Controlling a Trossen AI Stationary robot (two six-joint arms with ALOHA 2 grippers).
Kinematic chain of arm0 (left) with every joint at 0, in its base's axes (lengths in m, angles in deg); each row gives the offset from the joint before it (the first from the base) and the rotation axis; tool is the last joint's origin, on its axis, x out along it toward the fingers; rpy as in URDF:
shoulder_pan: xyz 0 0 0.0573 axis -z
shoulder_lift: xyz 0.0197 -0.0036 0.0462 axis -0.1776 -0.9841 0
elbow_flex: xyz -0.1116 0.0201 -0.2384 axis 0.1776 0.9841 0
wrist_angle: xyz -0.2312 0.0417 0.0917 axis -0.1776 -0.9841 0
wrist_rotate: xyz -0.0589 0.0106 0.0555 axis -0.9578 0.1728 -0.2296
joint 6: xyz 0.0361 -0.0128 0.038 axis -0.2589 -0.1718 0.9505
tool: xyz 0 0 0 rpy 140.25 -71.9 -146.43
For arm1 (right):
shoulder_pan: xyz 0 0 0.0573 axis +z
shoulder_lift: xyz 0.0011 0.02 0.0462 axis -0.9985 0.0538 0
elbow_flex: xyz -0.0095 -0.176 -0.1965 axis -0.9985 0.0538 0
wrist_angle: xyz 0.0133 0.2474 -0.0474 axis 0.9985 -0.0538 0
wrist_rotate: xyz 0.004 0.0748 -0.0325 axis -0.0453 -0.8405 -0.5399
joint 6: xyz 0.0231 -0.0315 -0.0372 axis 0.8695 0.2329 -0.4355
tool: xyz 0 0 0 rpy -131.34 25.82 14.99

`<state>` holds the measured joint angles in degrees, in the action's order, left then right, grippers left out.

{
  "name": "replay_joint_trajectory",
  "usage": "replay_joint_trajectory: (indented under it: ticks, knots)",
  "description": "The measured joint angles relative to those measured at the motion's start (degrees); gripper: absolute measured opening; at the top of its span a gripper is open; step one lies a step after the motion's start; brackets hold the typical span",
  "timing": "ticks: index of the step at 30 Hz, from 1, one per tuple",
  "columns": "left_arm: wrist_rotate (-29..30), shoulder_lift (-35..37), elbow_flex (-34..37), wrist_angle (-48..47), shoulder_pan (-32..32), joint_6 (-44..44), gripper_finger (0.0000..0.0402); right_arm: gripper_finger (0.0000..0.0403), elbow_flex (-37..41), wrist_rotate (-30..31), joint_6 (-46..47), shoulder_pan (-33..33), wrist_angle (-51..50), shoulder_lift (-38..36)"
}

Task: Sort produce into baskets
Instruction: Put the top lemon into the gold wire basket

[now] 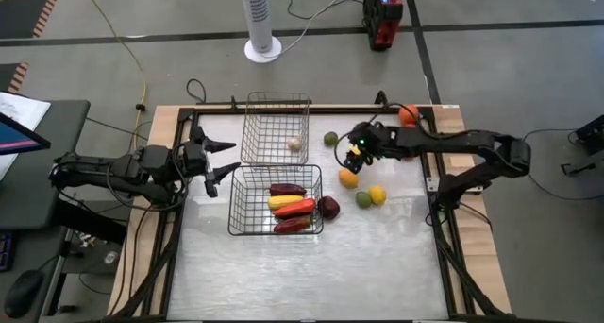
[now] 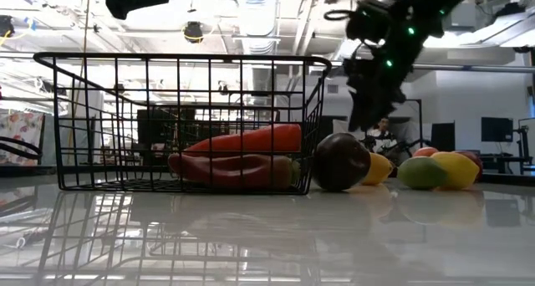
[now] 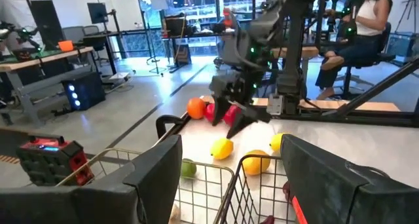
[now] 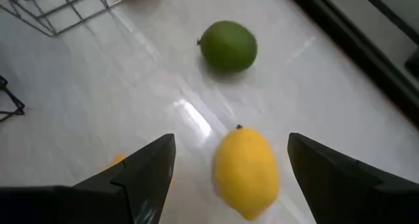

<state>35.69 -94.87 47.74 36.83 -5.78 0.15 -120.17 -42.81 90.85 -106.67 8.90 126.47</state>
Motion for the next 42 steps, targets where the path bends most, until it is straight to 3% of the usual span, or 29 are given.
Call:
replay_joint_trajectory:
  ticks: [8, 18, 28, 36, 42]
  knots:
    - [1.25, 0.00, 0.00, -0.16, 0.00, 1.04, 0.0249, 0.0322, 10.81, -3.97, -1.10, -4.52, 10.51, 0.00]
    - [1.55, 0.00, 0.00, -0.39, 0.00, 1.91, 0.0249, 0.0314, 16.81, -4.14, -3.55, -4.76, 22.17, 0.35]
    - [1.55, 0.00, 0.00, -0.49, 0.01, 1.57, 0.0249, 0.0266, 15.96, -3.54, -3.81, -5.10, 25.28, 6.05]
    - [1.55, 0.01, 0.00, -0.55, 0.00, 2.12, 0.0249, 0.0256, 9.98, -3.03, -4.09, -2.38, 16.38, -2.08]
    - [1.55, 0.00, 0.00, -0.52, 0.00, 2.12, 0.0249, 0.0254, 3.45, -2.63, -3.70, 3.90, 12.88, -7.83]
